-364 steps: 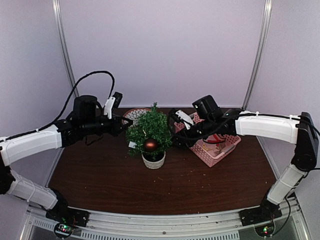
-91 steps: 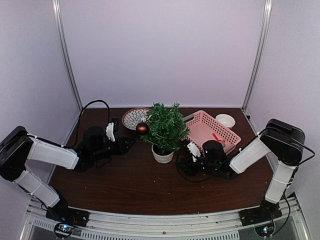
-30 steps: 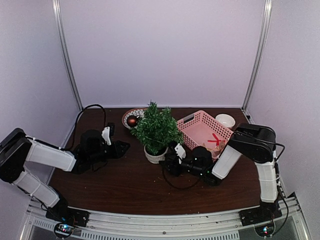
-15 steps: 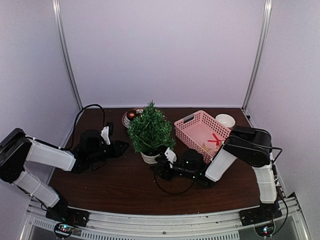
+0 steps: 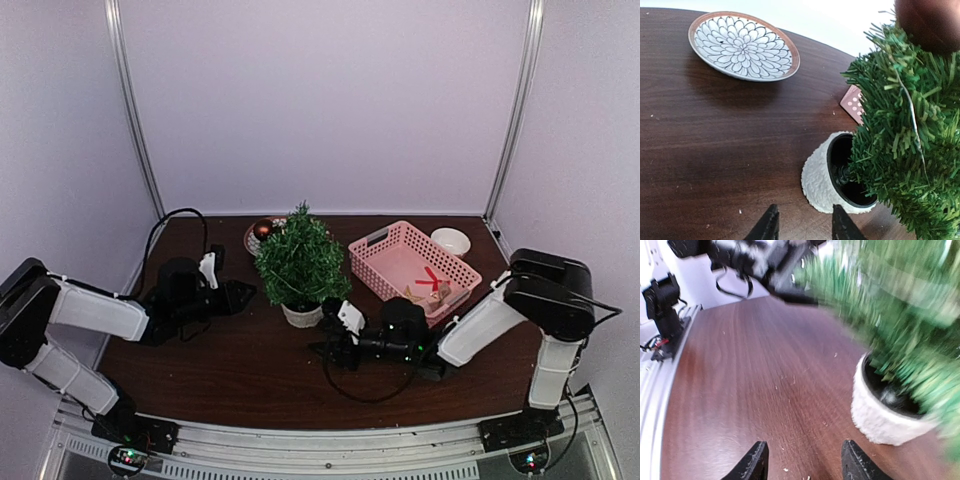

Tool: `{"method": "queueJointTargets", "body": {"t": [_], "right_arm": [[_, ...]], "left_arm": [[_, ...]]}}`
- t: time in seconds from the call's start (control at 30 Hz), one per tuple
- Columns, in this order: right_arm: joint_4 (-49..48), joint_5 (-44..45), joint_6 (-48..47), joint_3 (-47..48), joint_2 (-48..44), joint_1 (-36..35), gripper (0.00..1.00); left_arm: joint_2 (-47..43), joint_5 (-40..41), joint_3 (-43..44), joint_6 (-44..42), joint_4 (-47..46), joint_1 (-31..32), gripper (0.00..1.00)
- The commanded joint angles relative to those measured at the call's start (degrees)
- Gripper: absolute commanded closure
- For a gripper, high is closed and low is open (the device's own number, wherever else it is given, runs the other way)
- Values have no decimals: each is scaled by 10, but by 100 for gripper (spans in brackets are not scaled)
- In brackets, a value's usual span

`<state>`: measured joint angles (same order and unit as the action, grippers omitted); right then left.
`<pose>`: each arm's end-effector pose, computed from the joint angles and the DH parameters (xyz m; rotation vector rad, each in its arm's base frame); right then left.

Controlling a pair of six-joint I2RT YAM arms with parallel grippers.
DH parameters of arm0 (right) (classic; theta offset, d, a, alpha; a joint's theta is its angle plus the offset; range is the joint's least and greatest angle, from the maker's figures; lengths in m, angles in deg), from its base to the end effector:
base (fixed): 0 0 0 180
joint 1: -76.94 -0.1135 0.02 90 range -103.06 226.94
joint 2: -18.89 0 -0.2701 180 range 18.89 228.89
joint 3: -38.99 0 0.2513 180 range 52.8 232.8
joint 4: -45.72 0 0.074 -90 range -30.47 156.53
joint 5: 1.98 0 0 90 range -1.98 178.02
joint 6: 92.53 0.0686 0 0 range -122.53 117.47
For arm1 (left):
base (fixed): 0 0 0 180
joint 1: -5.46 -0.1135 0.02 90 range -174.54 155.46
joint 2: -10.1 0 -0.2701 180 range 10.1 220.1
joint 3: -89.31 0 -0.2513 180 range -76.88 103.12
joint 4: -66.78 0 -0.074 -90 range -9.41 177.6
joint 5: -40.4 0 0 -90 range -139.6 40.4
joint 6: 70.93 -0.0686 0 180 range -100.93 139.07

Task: Decorate the small christmas tree

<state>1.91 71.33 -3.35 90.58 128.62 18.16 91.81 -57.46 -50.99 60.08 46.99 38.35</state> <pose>0.1797 0.3345 0.1197 -1.1382 1.5496 0.9640 0.2461 -0.1703 0.1589 -0.0516 2.0866 -0.9564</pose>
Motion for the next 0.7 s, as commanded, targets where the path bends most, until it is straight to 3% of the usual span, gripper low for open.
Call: {"method": "queueJointTargets", "body": {"t": [0.0, 0.13, 0.33, 0.47, 0.67], "right_arm": [[127, 12, -10, -27, -122, -1, 47], [329, 28, 4, 2, -239, 25, 46], [536, 20, 35, 78, -364, 130, 46], [713, 43, 37, 178, -357, 213, 46], [900, 120, 16, 326, -257, 289, 48]], "left_arm": [[-30, 1, 0, -8, 16, -12, 59], [-59, 13, 6, -29, 61, -20, 52], [-106, 31, 14, -49, 122, -30, 51], [-127, 38, 14, -54, 136, -32, 51], [-131, 36, 14, -49, 136, -32, 51]]}}
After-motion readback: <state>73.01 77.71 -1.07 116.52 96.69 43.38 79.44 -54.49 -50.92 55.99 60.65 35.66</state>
